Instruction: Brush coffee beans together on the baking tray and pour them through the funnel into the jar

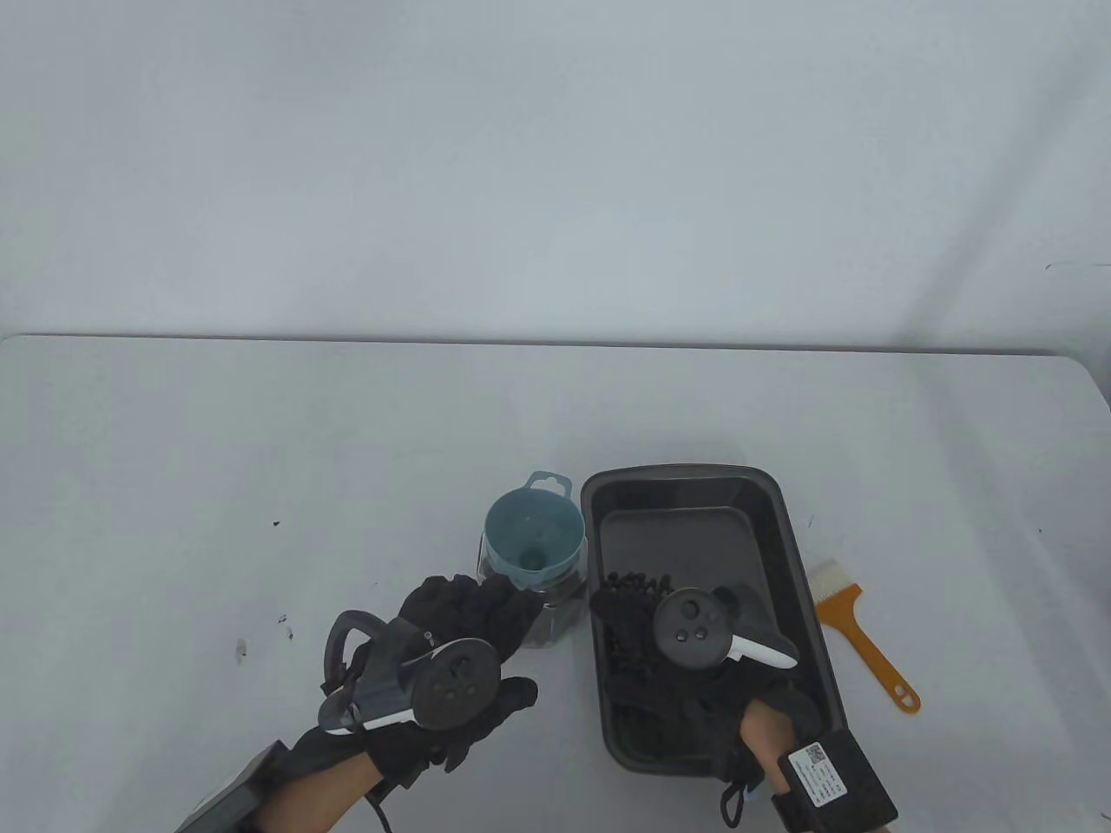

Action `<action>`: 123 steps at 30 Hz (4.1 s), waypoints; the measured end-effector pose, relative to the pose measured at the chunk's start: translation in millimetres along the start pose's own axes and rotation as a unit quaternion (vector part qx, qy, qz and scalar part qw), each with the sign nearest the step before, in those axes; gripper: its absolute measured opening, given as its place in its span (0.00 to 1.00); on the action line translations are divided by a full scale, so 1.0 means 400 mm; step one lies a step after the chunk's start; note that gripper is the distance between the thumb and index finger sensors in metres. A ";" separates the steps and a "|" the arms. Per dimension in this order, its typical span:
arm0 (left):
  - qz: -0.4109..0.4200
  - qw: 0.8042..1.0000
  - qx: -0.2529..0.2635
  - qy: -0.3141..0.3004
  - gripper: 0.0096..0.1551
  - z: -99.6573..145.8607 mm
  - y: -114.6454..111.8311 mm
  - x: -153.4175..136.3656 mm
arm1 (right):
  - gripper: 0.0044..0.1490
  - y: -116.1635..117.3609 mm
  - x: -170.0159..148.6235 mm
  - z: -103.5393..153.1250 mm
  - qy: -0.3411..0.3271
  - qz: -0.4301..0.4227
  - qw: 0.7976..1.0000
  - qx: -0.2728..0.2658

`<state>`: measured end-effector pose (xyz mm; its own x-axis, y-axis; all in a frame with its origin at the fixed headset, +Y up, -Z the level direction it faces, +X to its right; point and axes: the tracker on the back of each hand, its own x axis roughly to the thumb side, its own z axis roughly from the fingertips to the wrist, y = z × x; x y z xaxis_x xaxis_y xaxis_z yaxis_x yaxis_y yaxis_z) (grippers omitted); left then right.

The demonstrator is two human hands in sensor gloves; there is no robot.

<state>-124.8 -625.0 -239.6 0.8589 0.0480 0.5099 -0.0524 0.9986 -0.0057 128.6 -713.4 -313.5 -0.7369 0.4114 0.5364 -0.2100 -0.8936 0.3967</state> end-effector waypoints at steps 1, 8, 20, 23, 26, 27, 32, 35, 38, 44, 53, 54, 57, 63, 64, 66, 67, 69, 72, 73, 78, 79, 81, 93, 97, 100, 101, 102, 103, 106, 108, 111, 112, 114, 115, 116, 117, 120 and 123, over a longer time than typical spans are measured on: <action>0.006 1.000 -0.011 0.001 0.51 0.003 -0.018 -0.005 | 0.55 0.000 0.000 0.000 0.000 0.000 1.000 -0.001; 0.044 0.998 -0.051 0.016 0.53 0.013 -0.120 -0.040 | 0.55 -0.001 -0.003 -0.001 0.001 -0.002 1.000 -0.002; 0.053 0.986 -0.153 0.032 0.59 -0.002 -0.233 -0.071 | 0.54 -0.002 -0.008 -0.001 0.008 -0.005 1.000 0.001; 0.035 0.988 -0.147 0.030 0.59 -0.001 -0.235 -0.066 | 0.54 -0.002 -0.009 0.000 0.010 -0.005 1.000 0.001; 0.011 0.990 -0.137 0.024 0.58 0.000 -0.235 -0.055 | 0.54 -0.002 -0.010 0.000 0.012 -0.005 1.000 0.000; 0.012 0.990 -0.138 0.022 0.58 0.000 -0.235 -0.052 | 0.54 -0.002 -0.010 0.000 0.013 -0.005 1.000 -0.001; 0.022 0.991 -0.127 0.025 0.58 0.004 -0.230 -0.056 | 0.54 -0.004 -0.012 0.003 0.016 -0.005 1.000 -0.005; 0.033 0.990 -0.131 0.028 0.58 0.005 -0.233 -0.061 | 0.55 -0.024 -0.017 0.015 0.019 -0.004 1.000 -0.024; 0.029 0.991 -0.124 0.030 0.58 0.006 -0.232 -0.061 | 0.54 -0.053 -0.030 0.032 0.027 -0.007 0.998 -0.053; 0.024 0.993 -0.114 0.029 0.58 0.006 -0.229 -0.058 | 0.55 -0.108 -0.079 0.070 0.081 0.022 0.991 -0.108; 0.026 0.993 -0.109 0.031 0.58 0.006 -0.231 -0.060 | 0.54 -0.175 -0.201 0.151 0.202 0.061 0.960 -0.185; 0.027 0.993 -0.111 0.030 0.58 0.007 -0.231 -0.060 | 0.54 -0.180 -0.219 0.162 0.215 0.056 0.956 -0.193; 0.030 0.993 -0.112 0.028 0.58 0.007 -0.232 -0.059 | 0.55 -0.188 -0.267 0.192 0.259 0.041 0.944 -0.202; 0.032 0.993 -0.114 0.030 0.58 0.008 -0.232 -0.058 | 0.54 -0.189 -0.374 0.261 0.365 0.012 0.904 -0.223; 0.032 0.993 -0.113 0.030 0.58 0.009 -0.232 -0.059 | 0.54 -0.185 -0.388 0.269 0.375 0.006 0.900 -0.222; 0.035 0.992 -0.115 0.029 0.58 0.009 -0.232 -0.059 | 0.54 -0.173 -0.416 0.280 0.395 -0.019 0.891 -0.224; 0.035 0.992 -0.116 0.029 0.58 0.009 -0.233 -0.058 | 0.54 -0.166 -0.425 0.280 0.401 -0.028 0.890 -0.216; 0.035 0.992 -0.118 0.029 0.58 0.009 -0.233 -0.058 | 0.53 -0.152 -0.440 0.277 0.423 -0.026 0.884 -0.198; 0.037 0.992 -0.118 0.030 0.58 0.010 -0.232 -0.059 | 0.49 -0.135 -0.457 0.272 0.468 -0.012 0.871 -0.145; 0.037 0.992 -0.119 0.031 0.58 0.010 -0.233 -0.059 | 0.49 -0.131 -0.462 0.272 0.479 -0.008 0.868 -0.131; 0.039 0.991 -0.124 0.032 0.58 0.011 -0.233 -0.060 | 0.51 -0.104 -0.485 0.273 0.521 -0.033 0.850 -0.075; 0.040 0.991 -0.125 0.032 0.57 0.011 -0.234 -0.060 | 0.52 -0.095 -0.491 0.273 0.531 -0.035 0.845 -0.059; 0.043 0.990 -0.127 0.031 0.57 0.011 -0.234 -0.060 | 0.53 -0.080 -0.499 0.272 0.546 -0.041 0.837 -0.028; 0.048 0.990 -0.131 0.034 0.57 0.013 -0.236 -0.061 | 0.51 -0.028 -0.511 0.245 0.573 0.002 0.818 0.059; 0.054 0.989 -0.136 0.034 0.57 0.013 -0.237 -0.061 | 0.43 -0.024 -0.518 0.248 0.564 -0.012 0.825 0.036; 0.054 0.988 -0.140 0.034 0.57 0.011 -0.237 -0.062 | 0.39 -0.024 -0.520 0.253 0.561 -0.032 0.827 0.013; 0.055 0.988 -0.139 0.035 0.57 0.012 -0.237 -0.062 | 0.38 -0.024 -0.521 0.254 0.560 -0.032 0.828 0.010; 0.056 0.988 -0.139 0.035 0.57 0.012 -0.237 -0.063 | 0.39 -0.024 -0.522 0.254 0.559 -0.033 0.829 0.009; 0.056 0.988 -0.138 0.035 0.57 0.012 -0.236 -0.063 | 0.39 -0.023 -0.524 0.254 0.557 -0.037 0.830 0.007; 0.057 0.988 -0.139 0.035 0.57 0.011 -0.237 -0.064 | 0.39 -0.020 -0.525 0.254 0.550 -0.043 0.834 0.001; 0.058 0.988 -0.141 0.035 0.57 0.011 -0.237 -0.064 | 0.41 -0.016 -0.528 0.254 0.545 -0.051 0.837 -0.004; 0.059 0.987 -0.143 0.035 0.57 0.011 -0.237 -0.064 | 0.41 -0.016 -0.532 0.254 0.547 -0.049 0.836 0.001; 0.060 0.987 -0.143 0.035 0.57 0.011 -0.237 -0.065 | 0.42 -0.015 -0.532 0.252 0.547 -0.047 0.835 0.005; 0.060 0.987 -0.142 0.035 0.57 0.011 -0.237 -0.065 | 0.42 -0.014 -0.532 0.248 0.548 -0.043 0.835 0.013; 0.061 0.987 -0.143 0.035 0.57 0.011 -0.238 -0.066 | 0.42 -0.014 -0.532 0.247 0.549 -0.042 0.835 0.016; 0.061 0.987 -0.144 0.035 0.57 0.011 -0.238 -0.066 | 0.42 -0.013 -0.533 0.244 0.549 -0.039 0.834 0.021; 0.062 0.987 -0.146 0.035 0.57 0.011 -0.239 -0.066 | 0.42 -0.012 -0.533 0.244 0.550 -0.038 0.834 0.024; 0.064 0.986 -0.147 0.034 0.57 0.011 -0.238 -0.066 | 0.41 -0.011 -0.534 0.246 0.552 -0.040 0.833 0.026; 0.065 0.986 -0.148 0.033 0.57 0.011 -0.239 -0.065 | 0.41 -0.014 -0.531 0.247 0.551 -0.036 0.833 0.029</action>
<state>-144.4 -722.0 -248.4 0.8866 0.1679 0.4309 -0.0216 0.9458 -0.3242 349.9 -778.1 -356.1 -0.8729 0.0197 -0.4874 -0.2713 -0.8500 0.4515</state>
